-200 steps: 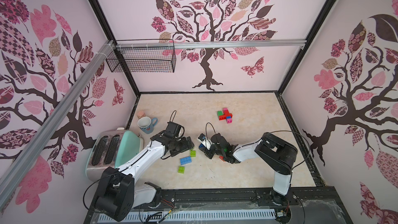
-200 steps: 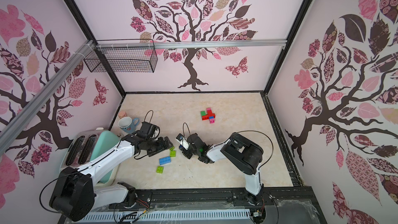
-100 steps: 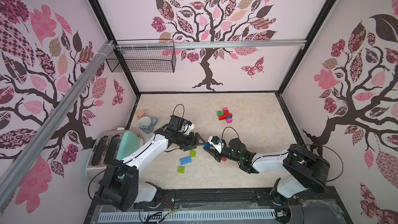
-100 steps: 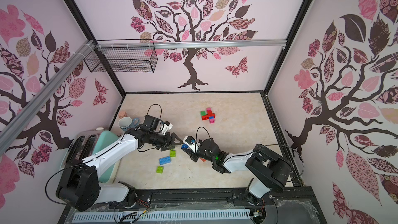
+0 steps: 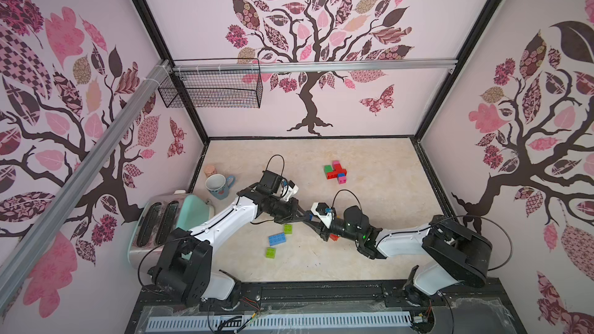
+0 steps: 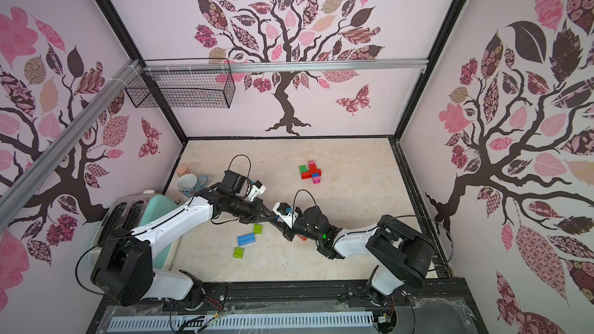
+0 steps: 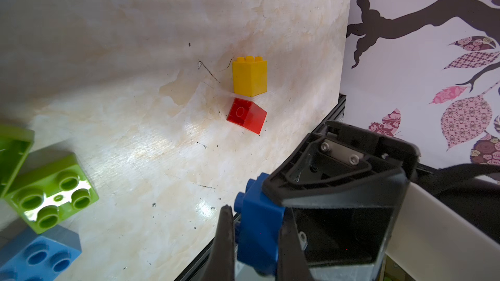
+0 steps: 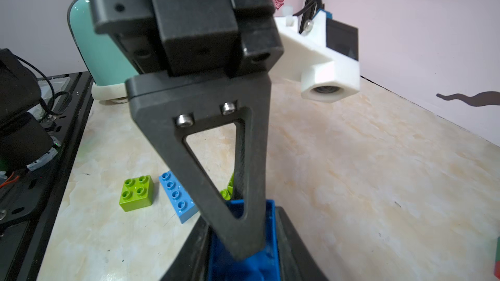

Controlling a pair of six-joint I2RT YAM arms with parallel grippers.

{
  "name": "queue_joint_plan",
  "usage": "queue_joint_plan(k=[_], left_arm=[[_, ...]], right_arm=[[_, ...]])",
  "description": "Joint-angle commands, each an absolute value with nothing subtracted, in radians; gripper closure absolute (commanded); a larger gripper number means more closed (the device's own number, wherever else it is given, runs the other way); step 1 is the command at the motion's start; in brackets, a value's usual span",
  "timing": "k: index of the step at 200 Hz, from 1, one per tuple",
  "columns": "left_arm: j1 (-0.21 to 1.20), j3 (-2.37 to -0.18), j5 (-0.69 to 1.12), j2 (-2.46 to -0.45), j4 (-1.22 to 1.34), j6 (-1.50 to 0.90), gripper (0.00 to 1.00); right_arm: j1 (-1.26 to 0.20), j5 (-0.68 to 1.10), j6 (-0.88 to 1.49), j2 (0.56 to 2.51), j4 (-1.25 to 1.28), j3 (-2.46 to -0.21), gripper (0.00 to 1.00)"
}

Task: Assemble the number 4 with lego
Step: Place the lego brick at the center of the board.

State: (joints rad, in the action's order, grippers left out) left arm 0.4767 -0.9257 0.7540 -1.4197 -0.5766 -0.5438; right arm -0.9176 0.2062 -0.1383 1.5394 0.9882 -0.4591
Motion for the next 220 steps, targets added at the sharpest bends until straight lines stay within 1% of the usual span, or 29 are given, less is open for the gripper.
queue_joint_plan(k=[1, 14, 31, 48, 79, 87, 90, 92, 123, 140, 164, 186, 220], left_arm=[[0.488, -0.962, 0.777, -1.41, -0.554, -0.55, 1.0], [0.501, -0.983, 0.66, -1.399, -0.612, -0.516, 1.0], [0.533, -1.014, 0.469, -1.391, -0.686, -0.467, 1.0], [0.543, -1.013, 0.374, -1.399, -0.683, -0.471, 1.0], [0.577, -1.015, 0.212, -1.426, -0.667, -0.481, 1.0], [0.596, -1.024, 0.148, -1.44, -0.671, -0.478, 1.0], [0.604, -1.028, 0.126, -1.445, -0.675, -0.475, 1.0], [0.611, -1.032, 0.112, -1.45, -0.677, -0.472, 1.0], [0.728, -1.12, -0.191, -1.568, -0.77, -0.442, 1.0], [0.79, -1.181, -0.362, -1.659, -0.825, -0.442, 1.0], [0.861, -1.268, -0.566, -1.805, -0.893, -0.439, 1.0], [0.906, -1.342, -0.742, -1.939, -0.953, -0.444, 1.0], [0.927, -1.446, -0.936, -2.089, -1.079, -0.489, 1.0]], right_arm=[[-0.931, 0.206, -0.114, 1.524, 1.025, -0.467, 0.66], [-0.93, 0.188, -0.09, 1.498, 0.997, -0.448, 0.6], [-0.93, 0.124, -0.051, 1.432, 0.939, -0.403, 0.44], [-0.93, 0.055, -0.022, 1.333, 0.892, -0.335, 0.32], [-0.93, -0.108, 0.045, 1.105, 0.704, -0.263, 0.17], [-0.93, -0.17, 0.076, 1.051, 0.648, -0.254, 0.09], [-0.93, -0.197, 0.086, 1.028, 0.627, -0.25, 0.02], [-0.931, -0.213, 0.094, 1.017, 0.614, -0.25, 0.01], [-0.923, -0.529, 0.248, 0.854, 0.424, -0.235, 0.01], [-0.898, -0.635, 0.336, 0.801, 0.314, -0.239, 0.0], [-0.853, -0.65, 0.408, 0.735, 0.254, -0.217, 0.01], [-0.849, -0.631, 0.416, 0.68, 0.236, -0.199, 0.0], [-0.849, -0.632, 0.426, 0.642, 0.178, -0.199, 0.0]])
